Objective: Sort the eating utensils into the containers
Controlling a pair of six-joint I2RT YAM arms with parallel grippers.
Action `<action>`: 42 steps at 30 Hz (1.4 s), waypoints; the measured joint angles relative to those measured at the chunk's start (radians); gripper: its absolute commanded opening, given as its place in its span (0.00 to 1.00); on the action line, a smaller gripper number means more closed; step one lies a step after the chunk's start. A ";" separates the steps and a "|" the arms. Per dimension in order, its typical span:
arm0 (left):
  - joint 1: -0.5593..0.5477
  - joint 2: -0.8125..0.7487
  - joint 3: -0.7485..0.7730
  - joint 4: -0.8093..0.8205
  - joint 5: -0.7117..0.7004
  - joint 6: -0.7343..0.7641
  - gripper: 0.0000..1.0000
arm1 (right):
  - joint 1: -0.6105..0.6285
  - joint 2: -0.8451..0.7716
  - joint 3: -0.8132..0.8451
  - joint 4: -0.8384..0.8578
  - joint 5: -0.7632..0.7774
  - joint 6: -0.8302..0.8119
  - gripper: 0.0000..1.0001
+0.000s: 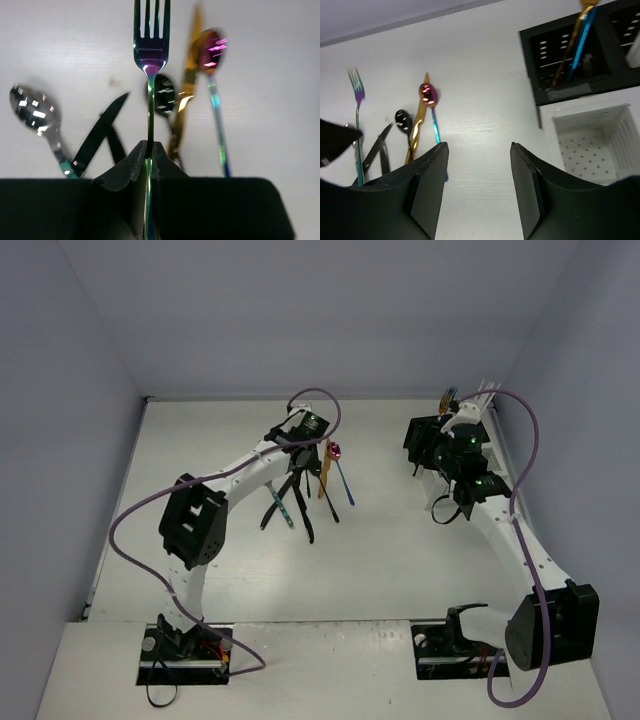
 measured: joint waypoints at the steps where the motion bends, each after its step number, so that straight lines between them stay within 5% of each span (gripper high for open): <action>1: -0.006 -0.046 -0.020 0.036 0.011 0.022 0.00 | 0.010 0.000 0.005 -0.003 -0.015 -0.006 0.50; 9: -0.026 -0.382 -0.267 0.279 0.210 0.226 0.00 | 0.091 -0.009 0.110 -0.006 -0.176 -0.038 0.52; 26: -0.078 -0.635 -0.444 0.422 0.555 0.472 0.00 | 0.322 0.094 0.296 0.008 -0.228 -0.087 0.52; 29: -0.078 -0.649 -0.453 0.432 0.580 0.478 0.00 | 0.334 0.122 0.296 0.004 -0.218 -0.087 0.44; 35: -0.078 -0.646 -0.461 0.442 0.613 0.486 0.00 | 0.356 0.133 0.304 0.002 -0.204 -0.099 0.00; 37: -0.078 -0.638 -0.463 0.445 0.618 0.486 0.00 | 0.363 0.133 0.312 0.010 -0.207 -0.087 0.00; 39: -0.078 -0.627 -0.464 0.450 0.620 0.486 0.09 | 0.375 0.133 0.317 0.009 -0.201 -0.102 0.00; 42: -0.079 -0.621 -0.463 0.449 0.612 0.480 0.40 | 0.377 0.133 0.316 0.002 -0.188 -0.118 0.00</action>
